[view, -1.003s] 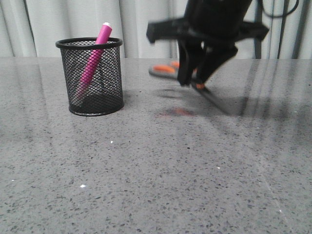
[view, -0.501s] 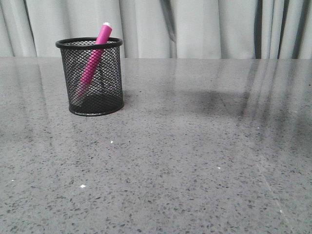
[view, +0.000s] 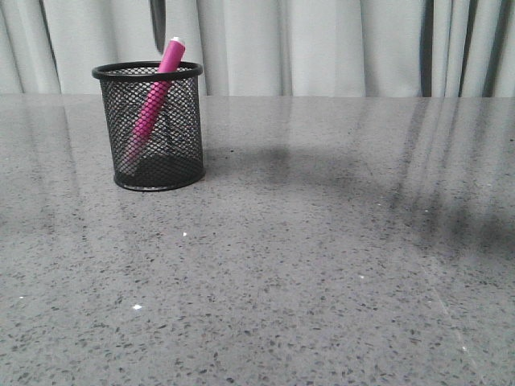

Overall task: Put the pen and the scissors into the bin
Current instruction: 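Carry the scissors with the right gripper over the mesh cup, blades down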

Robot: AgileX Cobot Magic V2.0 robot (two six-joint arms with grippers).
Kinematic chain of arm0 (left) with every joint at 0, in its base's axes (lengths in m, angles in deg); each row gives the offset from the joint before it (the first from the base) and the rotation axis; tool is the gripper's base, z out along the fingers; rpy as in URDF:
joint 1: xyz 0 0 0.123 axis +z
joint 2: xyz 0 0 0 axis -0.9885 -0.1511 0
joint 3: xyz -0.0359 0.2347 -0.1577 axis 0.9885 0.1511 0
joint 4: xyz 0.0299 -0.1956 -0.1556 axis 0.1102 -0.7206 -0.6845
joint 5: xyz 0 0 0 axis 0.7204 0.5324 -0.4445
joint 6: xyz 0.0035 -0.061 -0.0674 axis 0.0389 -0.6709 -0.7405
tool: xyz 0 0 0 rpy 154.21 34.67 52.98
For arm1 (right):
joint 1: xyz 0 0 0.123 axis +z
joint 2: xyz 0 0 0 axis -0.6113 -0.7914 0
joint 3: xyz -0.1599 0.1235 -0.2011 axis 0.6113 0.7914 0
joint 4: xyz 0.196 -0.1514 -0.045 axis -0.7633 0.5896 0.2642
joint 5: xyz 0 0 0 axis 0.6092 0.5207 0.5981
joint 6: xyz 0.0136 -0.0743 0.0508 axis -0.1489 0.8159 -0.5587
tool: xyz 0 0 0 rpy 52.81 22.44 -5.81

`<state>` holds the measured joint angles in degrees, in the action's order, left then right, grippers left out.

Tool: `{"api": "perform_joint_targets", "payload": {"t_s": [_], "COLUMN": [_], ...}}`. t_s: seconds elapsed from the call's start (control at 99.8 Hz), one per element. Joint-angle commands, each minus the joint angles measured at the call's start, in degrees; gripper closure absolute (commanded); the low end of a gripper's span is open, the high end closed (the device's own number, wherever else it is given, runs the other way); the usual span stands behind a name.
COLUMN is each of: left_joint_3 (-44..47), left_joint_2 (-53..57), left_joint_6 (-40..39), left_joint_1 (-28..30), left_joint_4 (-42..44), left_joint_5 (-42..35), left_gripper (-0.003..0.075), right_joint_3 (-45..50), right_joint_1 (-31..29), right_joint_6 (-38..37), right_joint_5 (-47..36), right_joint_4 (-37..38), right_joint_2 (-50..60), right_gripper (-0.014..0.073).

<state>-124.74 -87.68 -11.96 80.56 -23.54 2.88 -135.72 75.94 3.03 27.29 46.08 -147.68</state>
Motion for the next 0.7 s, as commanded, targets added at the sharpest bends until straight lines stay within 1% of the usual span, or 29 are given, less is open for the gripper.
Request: {"api": "perform_joint_targets", "payload": {"t_s": [0.0, 0.311, 0.692], "left_joint_3": [-1.6, -1.6, -1.6], "left_joint_2": [0.6, 0.6, 0.6], "left_joint_6": [-0.7, -0.7, -0.7], "left_joint_1": [0.1, 0.1, 0.1], "left_joint_4": [-1.1, -1.1, -1.1], "left_joint_5": [-2.0, -2.0, -2.0], "left_gripper": [0.0741, 0.0741, 0.0741], "right_joint_3": [-1.6, -1.6, 2.0], "right_joint_1": [0.1, 0.0, 0.0], "right_joint_6": [0.0, 0.0, 0.7], "right_joint_5": [-7.4, -7.8, -7.9], "right_joint_4": [0.5, 0.5, 0.6], "right_joint_2": [0.9, -3.2, -3.4], "right_gripper": [0.0663, 0.0663, 0.0663]}}
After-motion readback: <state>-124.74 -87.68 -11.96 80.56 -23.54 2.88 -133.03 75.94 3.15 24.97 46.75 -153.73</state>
